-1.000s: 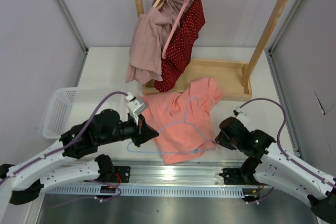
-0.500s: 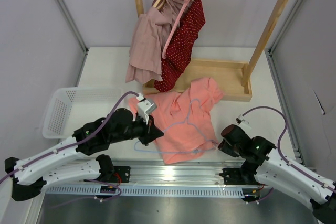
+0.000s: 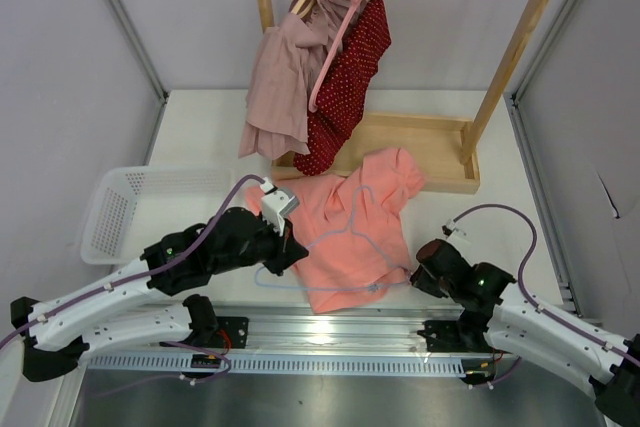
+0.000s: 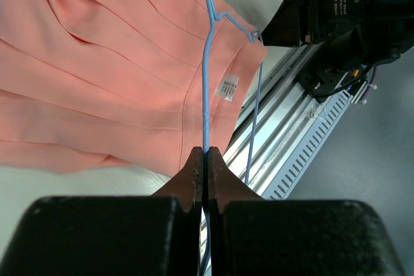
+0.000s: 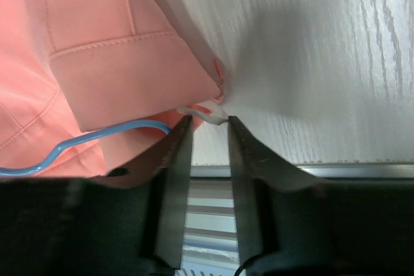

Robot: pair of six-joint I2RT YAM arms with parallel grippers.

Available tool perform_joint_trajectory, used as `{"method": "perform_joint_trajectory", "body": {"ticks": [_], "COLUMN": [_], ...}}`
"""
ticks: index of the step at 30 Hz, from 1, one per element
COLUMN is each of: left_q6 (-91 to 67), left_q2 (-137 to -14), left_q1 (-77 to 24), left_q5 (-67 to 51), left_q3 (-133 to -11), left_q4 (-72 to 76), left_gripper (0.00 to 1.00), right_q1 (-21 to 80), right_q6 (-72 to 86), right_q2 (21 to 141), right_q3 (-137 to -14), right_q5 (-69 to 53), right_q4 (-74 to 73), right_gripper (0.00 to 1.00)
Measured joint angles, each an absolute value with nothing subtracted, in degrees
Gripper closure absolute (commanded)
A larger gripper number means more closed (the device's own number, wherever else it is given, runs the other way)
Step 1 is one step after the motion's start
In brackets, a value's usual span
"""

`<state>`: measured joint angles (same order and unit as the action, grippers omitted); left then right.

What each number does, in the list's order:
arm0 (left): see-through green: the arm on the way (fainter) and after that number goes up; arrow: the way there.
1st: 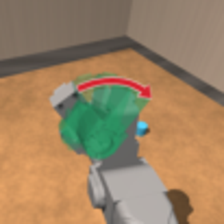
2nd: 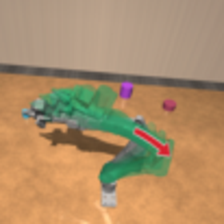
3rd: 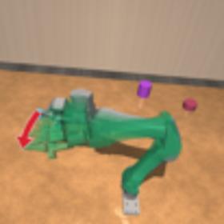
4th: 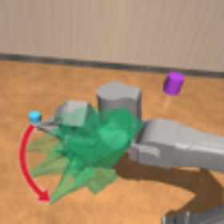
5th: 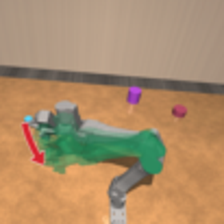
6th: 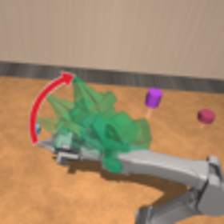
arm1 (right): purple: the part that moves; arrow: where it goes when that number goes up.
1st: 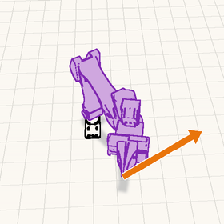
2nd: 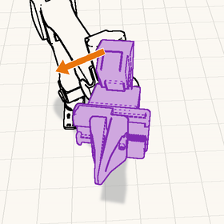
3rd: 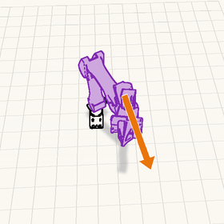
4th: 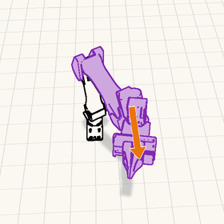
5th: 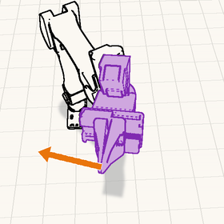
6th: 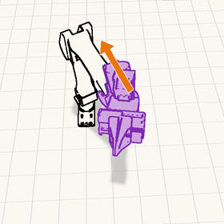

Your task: Place the skirt on the hanger

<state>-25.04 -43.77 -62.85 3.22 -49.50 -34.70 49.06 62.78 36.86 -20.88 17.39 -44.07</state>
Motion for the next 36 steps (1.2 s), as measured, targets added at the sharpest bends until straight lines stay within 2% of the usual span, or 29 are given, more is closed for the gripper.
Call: {"method": "perform_joint_trajectory", "body": {"ticks": [2,6,9,23,36], "left_q6": [-25.0,-25.1,-25.2,-25.0,-22.5], "left_q2": [-43.8,-43.7,-43.6,-42.1,-42.9], "left_q1": [-62.8,-62.8,-62.8,-63.3,-69.2], "left_q5": [3.3,3.5,3.7,4.3,9.3], "left_q3": [-49.5,-49.5,-49.5,-47.1,-45.3], "left_q4": [-34.9,-35.2,-35.3,-30.0,-26.7], "left_gripper": [1.0,1.0,1.0,1.0,1.0], "right_q1": [49.1,49.1,49.1,49.2,45.8], "right_q6": [62.1,61.4,61.2,59.8,56.7], "right_q2": [37.7,38.8,39.0,38.3,40.2], "right_q3": [-20.9,-20.7,-20.7,-25.9,-30.5], "right_q5": [17.7,17.7,17.8,19.1,19.0], "right_q4": [-42.6,-40.3,-39.9,-44.0,-46.8], "right_gripper": [0.75,0.94,1.0,1.0,1.0]}}
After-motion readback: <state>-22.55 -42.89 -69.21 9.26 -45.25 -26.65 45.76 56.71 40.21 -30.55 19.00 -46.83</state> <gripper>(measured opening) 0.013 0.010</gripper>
